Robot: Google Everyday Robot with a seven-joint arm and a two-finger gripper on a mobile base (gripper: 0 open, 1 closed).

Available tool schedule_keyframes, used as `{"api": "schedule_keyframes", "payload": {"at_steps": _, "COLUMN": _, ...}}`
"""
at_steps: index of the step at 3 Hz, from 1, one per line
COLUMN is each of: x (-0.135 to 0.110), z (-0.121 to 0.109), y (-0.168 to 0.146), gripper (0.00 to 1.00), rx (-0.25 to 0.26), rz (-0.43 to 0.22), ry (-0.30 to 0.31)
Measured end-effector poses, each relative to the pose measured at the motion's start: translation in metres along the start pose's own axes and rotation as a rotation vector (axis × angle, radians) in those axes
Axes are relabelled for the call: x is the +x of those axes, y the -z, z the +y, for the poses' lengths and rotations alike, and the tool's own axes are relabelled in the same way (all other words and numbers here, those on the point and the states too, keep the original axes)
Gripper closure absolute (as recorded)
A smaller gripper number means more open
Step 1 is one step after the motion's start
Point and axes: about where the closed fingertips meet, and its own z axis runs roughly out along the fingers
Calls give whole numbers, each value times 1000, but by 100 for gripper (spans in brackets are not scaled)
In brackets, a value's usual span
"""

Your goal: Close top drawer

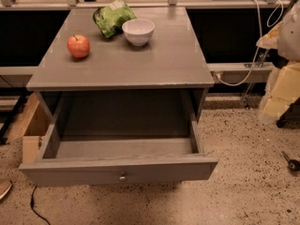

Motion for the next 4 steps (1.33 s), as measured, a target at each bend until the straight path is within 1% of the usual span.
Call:
{"api": "schedule_keyframes", "payload": {"at_steps": 1, "x": 0, "z": 0, "y": 1, "gripper": 0, "rx": 9, "rz": -7, "ry": -3}}
{"api": "schedule_keyframes", "payload": {"at_steps": 2, "x": -1, "z": 4, "y": -1, "gripper": 0, "rx": 0, "rz": -27, "ry": -3}}
{"api": "schedule_keyframes", "payload": {"at_steps": 3, "x": -5, "z": 9, "y": -10, "gripper": 0, "rx": -25, "rz": -53, "ry": -8}}
{"api": "schedule_keyframes", "payload": {"at_steps": 4, "x": -6, "z": 23, "y": -37, "gripper": 0, "rx": -70, "rz": -56, "ry": -37}}
